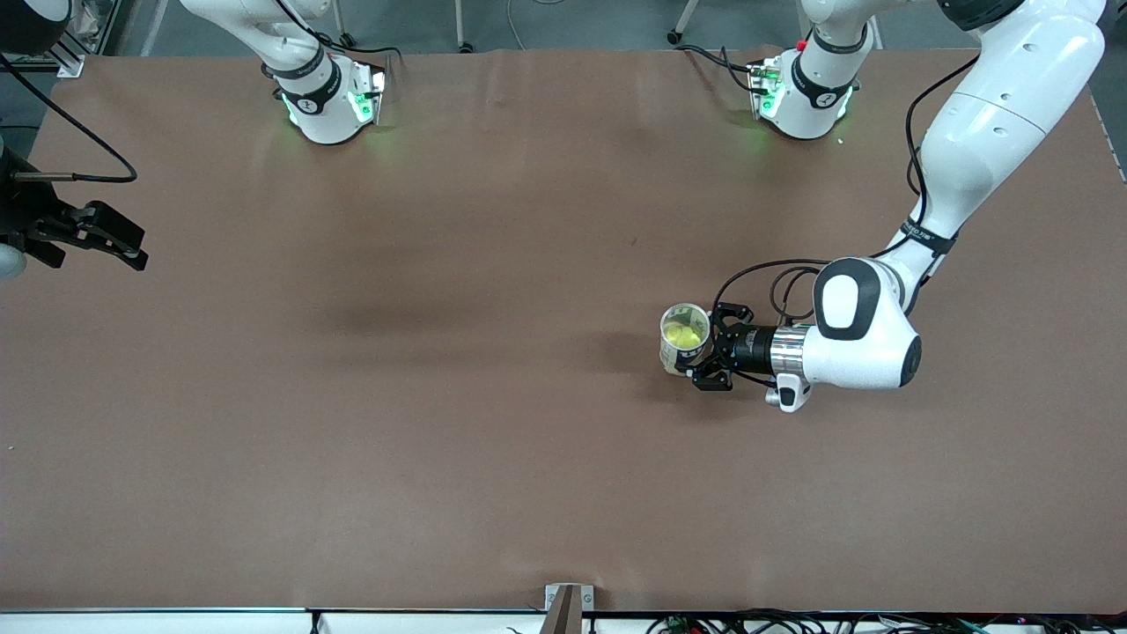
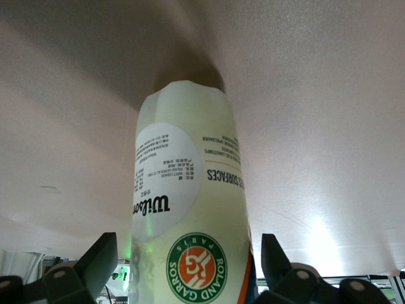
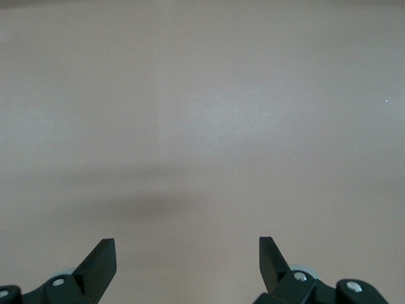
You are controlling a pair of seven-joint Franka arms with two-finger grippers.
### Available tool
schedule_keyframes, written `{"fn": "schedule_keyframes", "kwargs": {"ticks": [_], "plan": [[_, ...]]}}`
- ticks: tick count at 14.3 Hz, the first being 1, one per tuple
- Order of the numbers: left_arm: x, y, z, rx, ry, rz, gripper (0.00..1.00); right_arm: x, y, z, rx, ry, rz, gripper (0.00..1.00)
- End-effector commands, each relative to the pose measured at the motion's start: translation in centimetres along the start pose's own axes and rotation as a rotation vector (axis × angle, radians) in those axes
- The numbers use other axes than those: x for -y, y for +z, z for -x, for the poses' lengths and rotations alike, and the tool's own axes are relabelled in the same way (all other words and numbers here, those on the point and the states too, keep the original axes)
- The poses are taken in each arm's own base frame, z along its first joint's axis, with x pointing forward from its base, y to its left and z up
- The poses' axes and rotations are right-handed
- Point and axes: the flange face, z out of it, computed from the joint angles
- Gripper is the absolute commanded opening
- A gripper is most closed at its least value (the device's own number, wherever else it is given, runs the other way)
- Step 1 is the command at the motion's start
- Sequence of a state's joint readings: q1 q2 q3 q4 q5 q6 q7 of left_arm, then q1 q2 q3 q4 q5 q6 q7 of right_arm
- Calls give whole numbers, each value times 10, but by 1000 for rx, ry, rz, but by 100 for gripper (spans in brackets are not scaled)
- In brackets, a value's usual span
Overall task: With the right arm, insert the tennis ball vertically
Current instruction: 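Lower the upright can onto the table with the left gripper, then open the left gripper and draw it back from the can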
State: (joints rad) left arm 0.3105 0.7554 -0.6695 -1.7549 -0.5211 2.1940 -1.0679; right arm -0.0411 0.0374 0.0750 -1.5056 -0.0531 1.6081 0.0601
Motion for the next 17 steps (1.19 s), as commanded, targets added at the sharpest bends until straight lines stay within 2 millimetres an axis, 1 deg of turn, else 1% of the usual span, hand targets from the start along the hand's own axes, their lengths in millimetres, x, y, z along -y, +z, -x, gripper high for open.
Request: {"fn": "schedule_keyframes", "kwargs": {"ticks": [1,2,5,7,12,13,15,17], "plan": [[6,-7,-3,24,28,-13,100,0,0,2,3,-11,7,100],[9,-12,-6,28,31,-23,100,0,1,1,3,-11,7,100],[10,-12,-7,27,32,-26,100,1,0,2,3,-11,7,100],[12,-17,-12,25,23,-19,100,1,0,2,5,-11,7,100],[9,-26,-9,14,17,-7,100,0,0,2,5,-11,7,100],[8,-29,-7,5,21,-4,100,0,1,2,6,-10,7,100],[10,-38,-16,-28,27,-9,100,1,1,2,6,-13,7,100],[9,-51,-19,-65,45,-6,100,0,1,2,6,-13,7,100]]}}
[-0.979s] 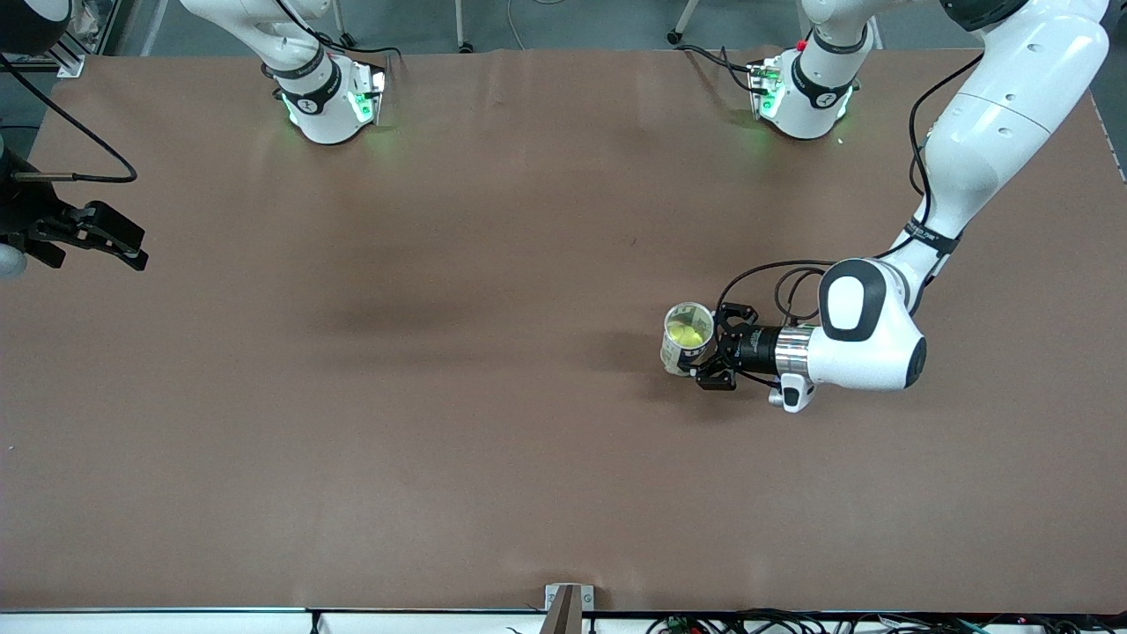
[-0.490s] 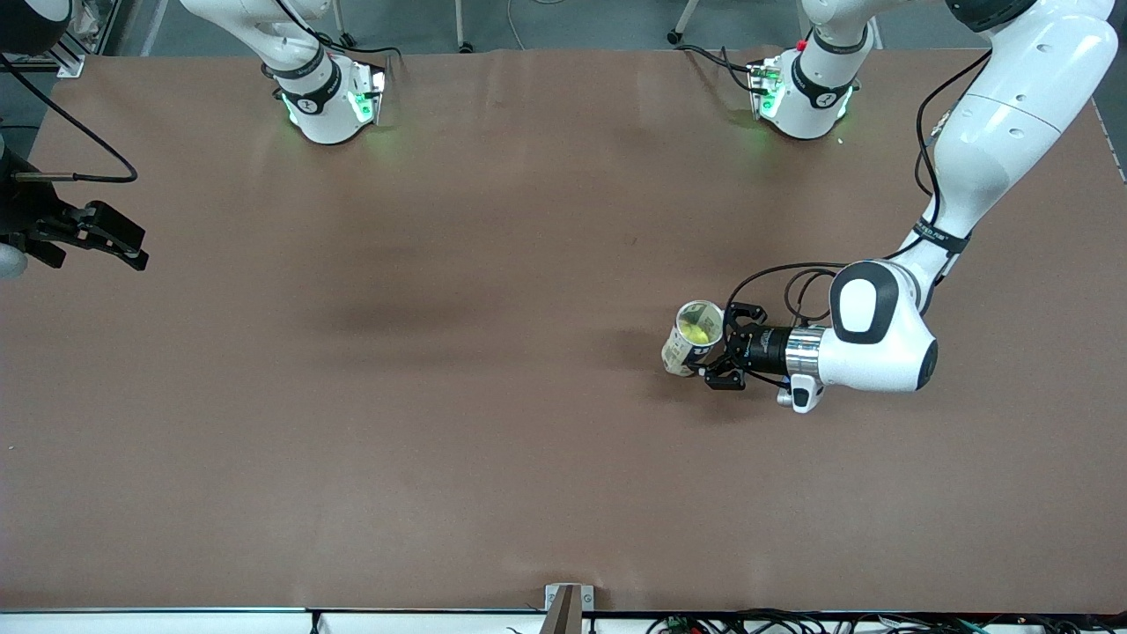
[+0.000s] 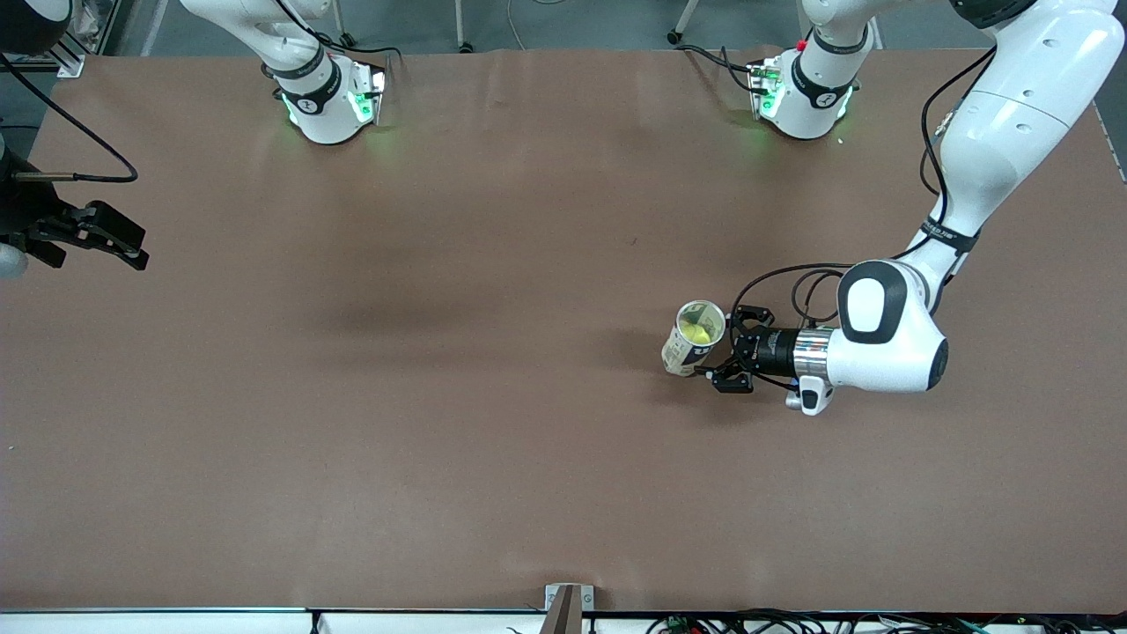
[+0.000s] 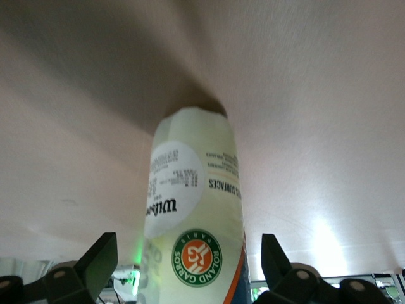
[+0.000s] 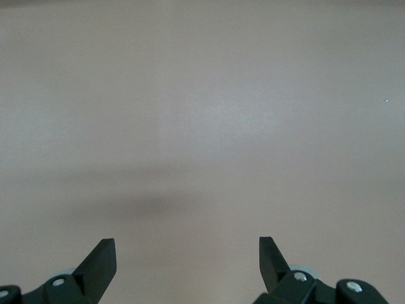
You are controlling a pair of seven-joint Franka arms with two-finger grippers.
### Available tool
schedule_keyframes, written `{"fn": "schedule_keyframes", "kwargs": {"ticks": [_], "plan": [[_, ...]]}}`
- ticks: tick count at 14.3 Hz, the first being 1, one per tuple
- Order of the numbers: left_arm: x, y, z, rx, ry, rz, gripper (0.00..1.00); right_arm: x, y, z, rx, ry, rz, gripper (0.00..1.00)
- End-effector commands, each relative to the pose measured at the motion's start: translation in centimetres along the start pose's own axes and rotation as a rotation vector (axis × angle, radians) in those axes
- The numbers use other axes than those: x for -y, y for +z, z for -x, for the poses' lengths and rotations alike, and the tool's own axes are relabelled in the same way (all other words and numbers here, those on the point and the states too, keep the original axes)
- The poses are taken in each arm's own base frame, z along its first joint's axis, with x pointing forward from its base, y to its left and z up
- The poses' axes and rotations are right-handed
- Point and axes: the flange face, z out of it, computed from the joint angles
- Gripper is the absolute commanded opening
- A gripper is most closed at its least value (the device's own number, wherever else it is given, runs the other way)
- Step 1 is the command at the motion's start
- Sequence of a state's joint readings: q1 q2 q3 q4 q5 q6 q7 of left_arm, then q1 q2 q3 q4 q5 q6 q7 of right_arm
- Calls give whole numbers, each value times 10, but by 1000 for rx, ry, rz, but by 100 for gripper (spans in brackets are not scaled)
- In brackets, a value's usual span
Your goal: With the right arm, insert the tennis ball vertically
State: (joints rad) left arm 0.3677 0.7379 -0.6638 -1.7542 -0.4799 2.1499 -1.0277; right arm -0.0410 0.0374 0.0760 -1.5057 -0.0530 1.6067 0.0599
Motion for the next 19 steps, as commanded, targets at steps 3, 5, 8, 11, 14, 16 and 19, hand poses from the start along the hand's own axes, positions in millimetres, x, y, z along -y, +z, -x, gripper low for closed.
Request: {"fn": "schedule_keyframes", "kwargs": {"ticks": [3,5,8,11,14,16,19], "plan": [[-2,-35,5,-151,75,-37,100,-1,0,2,5,-12,7,100],[-10,-59,13,-253,117,-41,100,-1,1,1,5,-13,7,100],[-17,-103,32,-409,231,-112,100,-1,1,1,5,-12,7,100],[-26,-143,45,-544,380,-183,100,0,1,1,3,-15,8,100],[-16,-185,51,-632,554,-258,100,0,1,1,2,-13,7,100],[-2,-224,47,-650,696,-304,100,0,4,0,6,-13,7,100],[13,-260,62,-653,924,-406,100,0,4,0,6,-13,7,100]]}}
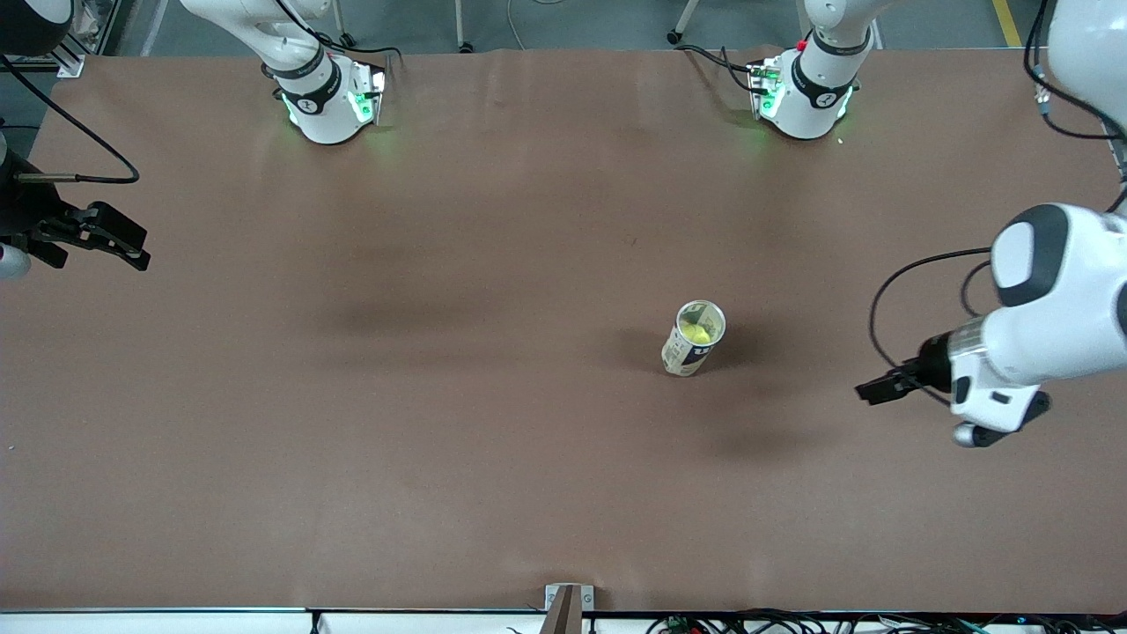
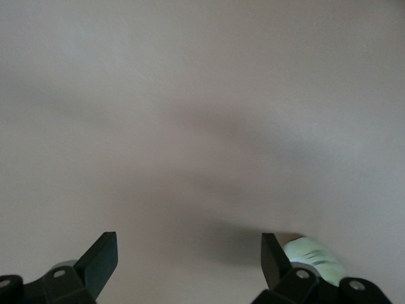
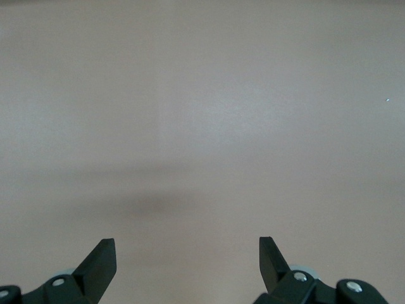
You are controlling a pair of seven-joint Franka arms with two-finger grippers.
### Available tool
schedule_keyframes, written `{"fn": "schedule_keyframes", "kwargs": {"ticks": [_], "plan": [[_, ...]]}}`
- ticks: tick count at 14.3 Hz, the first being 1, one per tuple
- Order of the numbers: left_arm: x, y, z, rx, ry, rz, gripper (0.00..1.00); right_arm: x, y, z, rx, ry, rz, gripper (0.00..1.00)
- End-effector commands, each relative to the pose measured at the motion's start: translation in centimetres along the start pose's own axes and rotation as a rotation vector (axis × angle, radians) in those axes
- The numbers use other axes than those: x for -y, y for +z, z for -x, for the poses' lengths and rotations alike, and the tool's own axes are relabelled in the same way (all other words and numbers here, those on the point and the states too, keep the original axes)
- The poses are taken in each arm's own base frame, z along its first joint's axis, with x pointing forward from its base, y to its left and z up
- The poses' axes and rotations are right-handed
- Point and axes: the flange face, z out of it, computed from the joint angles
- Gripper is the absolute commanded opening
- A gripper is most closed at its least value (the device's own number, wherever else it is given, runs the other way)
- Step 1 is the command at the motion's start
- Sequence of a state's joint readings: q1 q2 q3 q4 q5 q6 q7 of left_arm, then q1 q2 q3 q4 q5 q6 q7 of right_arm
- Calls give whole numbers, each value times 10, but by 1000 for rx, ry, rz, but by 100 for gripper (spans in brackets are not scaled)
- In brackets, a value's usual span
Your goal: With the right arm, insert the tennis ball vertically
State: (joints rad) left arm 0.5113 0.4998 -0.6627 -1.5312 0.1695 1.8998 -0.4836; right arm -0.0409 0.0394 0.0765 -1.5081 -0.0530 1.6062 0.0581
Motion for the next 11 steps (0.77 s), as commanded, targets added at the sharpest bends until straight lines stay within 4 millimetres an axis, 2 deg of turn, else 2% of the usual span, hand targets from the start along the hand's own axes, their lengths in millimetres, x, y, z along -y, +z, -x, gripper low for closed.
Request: {"fn": "schedule_keyframes", "kwargs": {"ticks": [1,2,3,6,9,10,11], "plan": [[4,-37,16,-25,216,-81,100,1,1,0,1,-12,6,100],[9,-55,24,-30,252,-139,100,0,1,0,2,-11,7,100],[4,-69,35,-20,296,-159,100,0,1,0,2,-11,7,100],[6,-120,66,-13,392,-155,100,-1,1,0,2,-9,7,100],[7,-173,105,-33,405,-168,100,-1,1,0,2,-9,7,100],[2,-192,124,-46,418,-176,100,-1,1,0,2,-9,7,100],[4,-203,134,-47,419,-183,100,-1,1,0,2,-9,7,100]]}}
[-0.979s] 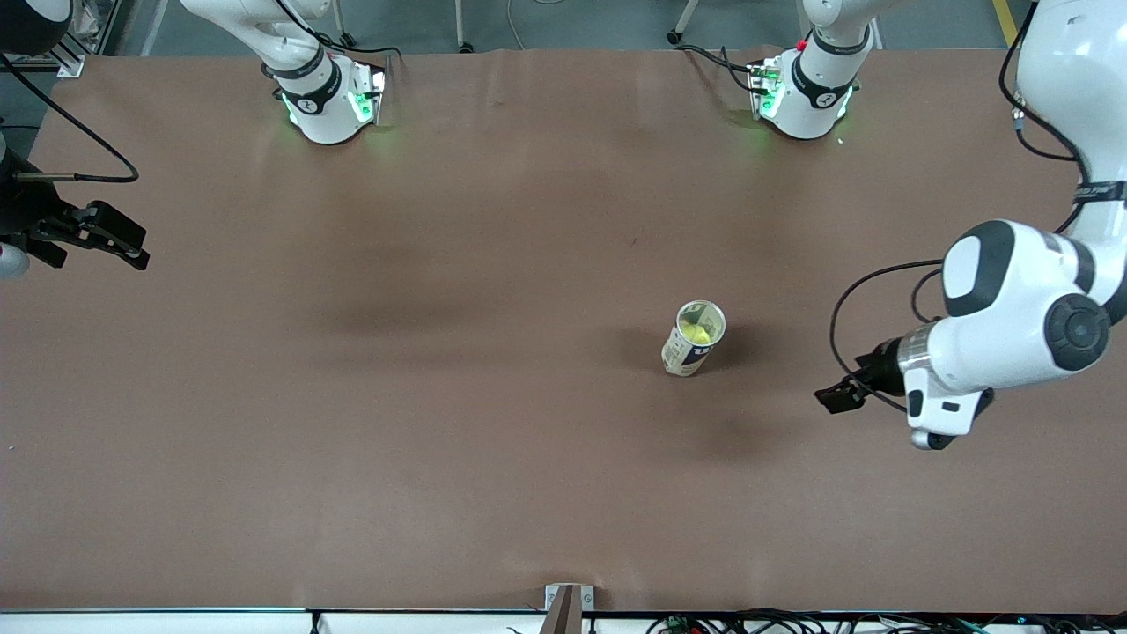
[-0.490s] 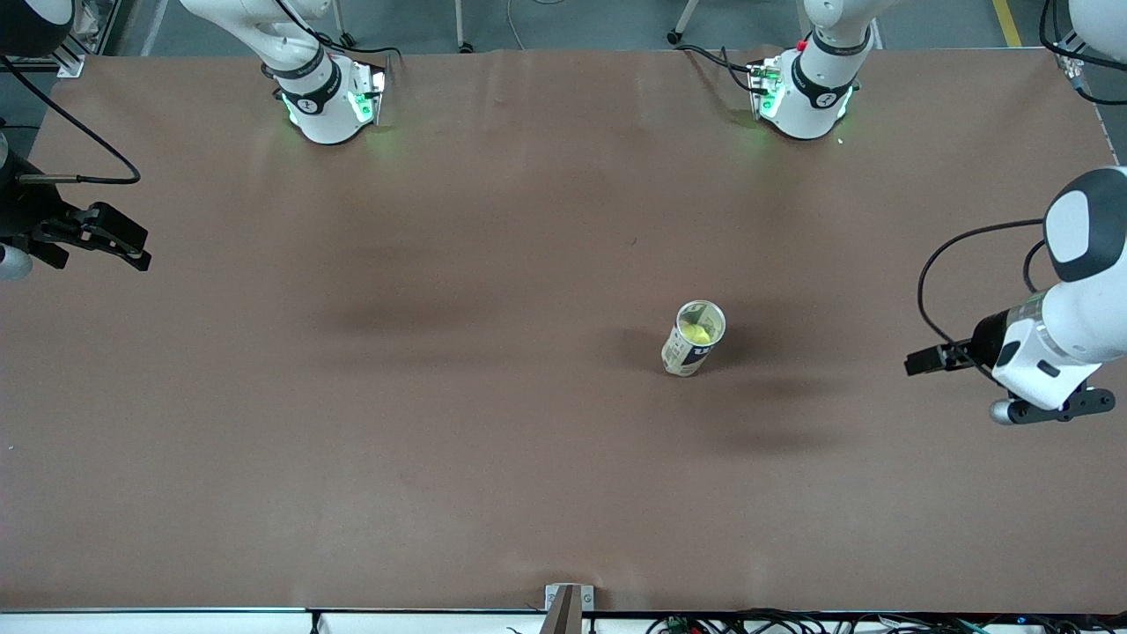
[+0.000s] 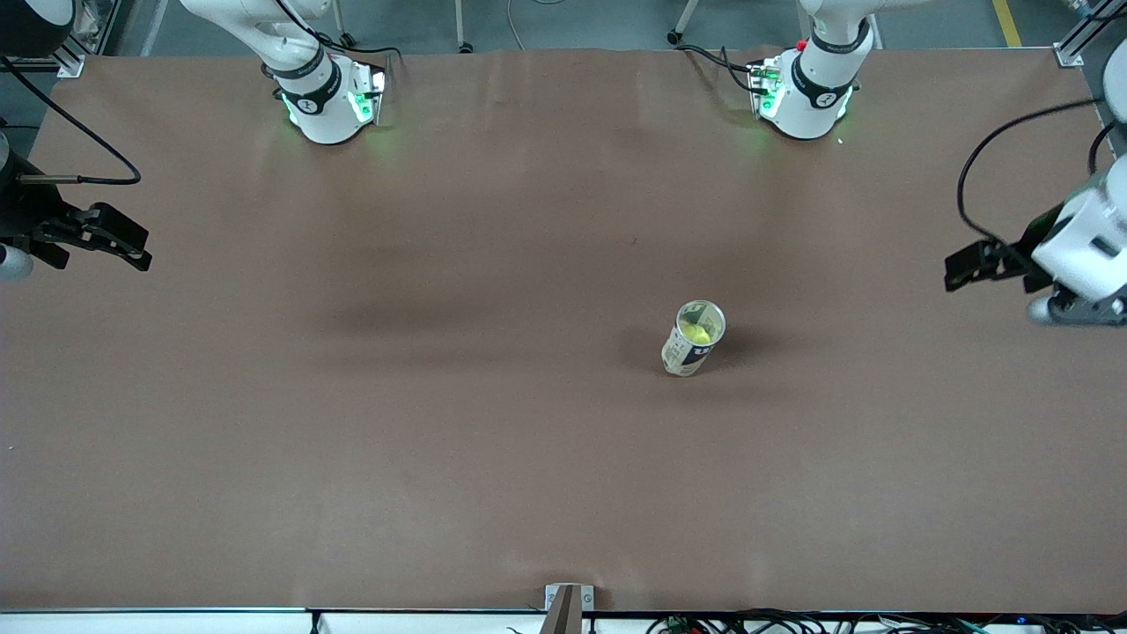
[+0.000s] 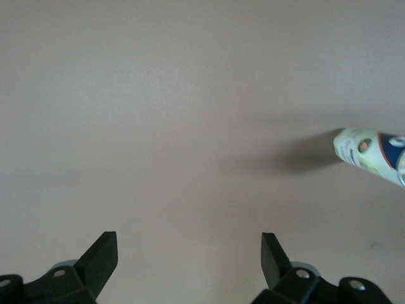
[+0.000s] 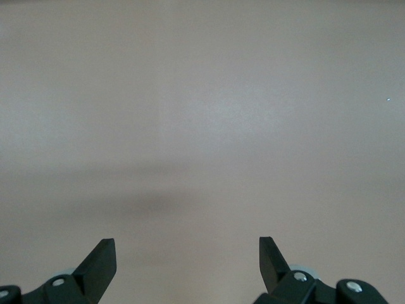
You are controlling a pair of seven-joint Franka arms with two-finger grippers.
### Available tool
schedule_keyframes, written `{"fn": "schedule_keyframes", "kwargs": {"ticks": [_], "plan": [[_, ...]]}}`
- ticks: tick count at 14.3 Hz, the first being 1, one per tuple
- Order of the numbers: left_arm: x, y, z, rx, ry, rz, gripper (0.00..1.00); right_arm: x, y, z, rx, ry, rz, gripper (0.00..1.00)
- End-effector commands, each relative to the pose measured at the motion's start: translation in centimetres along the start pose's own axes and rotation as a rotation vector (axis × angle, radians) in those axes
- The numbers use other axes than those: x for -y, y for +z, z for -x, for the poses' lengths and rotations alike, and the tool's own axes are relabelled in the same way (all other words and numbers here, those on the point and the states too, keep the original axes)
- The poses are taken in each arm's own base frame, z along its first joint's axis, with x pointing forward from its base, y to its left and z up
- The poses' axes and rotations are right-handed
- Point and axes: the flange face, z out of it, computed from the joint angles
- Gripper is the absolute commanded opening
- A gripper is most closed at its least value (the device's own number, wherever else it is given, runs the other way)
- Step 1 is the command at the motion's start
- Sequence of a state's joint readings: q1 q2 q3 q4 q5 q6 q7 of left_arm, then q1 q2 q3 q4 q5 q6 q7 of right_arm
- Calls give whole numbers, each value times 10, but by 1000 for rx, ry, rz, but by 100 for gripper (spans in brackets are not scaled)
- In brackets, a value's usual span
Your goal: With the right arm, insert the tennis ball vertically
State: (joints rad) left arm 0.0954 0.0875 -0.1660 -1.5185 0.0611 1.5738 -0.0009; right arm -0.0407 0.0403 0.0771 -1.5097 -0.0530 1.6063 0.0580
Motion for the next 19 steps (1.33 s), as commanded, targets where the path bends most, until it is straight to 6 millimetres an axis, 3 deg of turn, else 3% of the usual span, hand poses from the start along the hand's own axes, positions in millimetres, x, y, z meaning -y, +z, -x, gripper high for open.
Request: {"fn": "schedule_keyframes", "kwargs": {"ticks": [1,5,9,12,18,19], "plan": [[-2,-30,34,1,20,-1,100,-1,0,0,-1,-8,7,100],[4,-39,54,25,51,4,100,0,0,0,-1,-10,7,100],[15,-41,60,19,32,47,100,-1,0,1,1,-8,7,100],[11,-48,63,6,29,64,100,0,0,1,1,-10,7,100],[8,-100,110,-64,13,59,100,0,0,1,1,-10,7,100],[7,-100,114,-50,15,56,100,0,0,1,1,-10,7,100]]}}
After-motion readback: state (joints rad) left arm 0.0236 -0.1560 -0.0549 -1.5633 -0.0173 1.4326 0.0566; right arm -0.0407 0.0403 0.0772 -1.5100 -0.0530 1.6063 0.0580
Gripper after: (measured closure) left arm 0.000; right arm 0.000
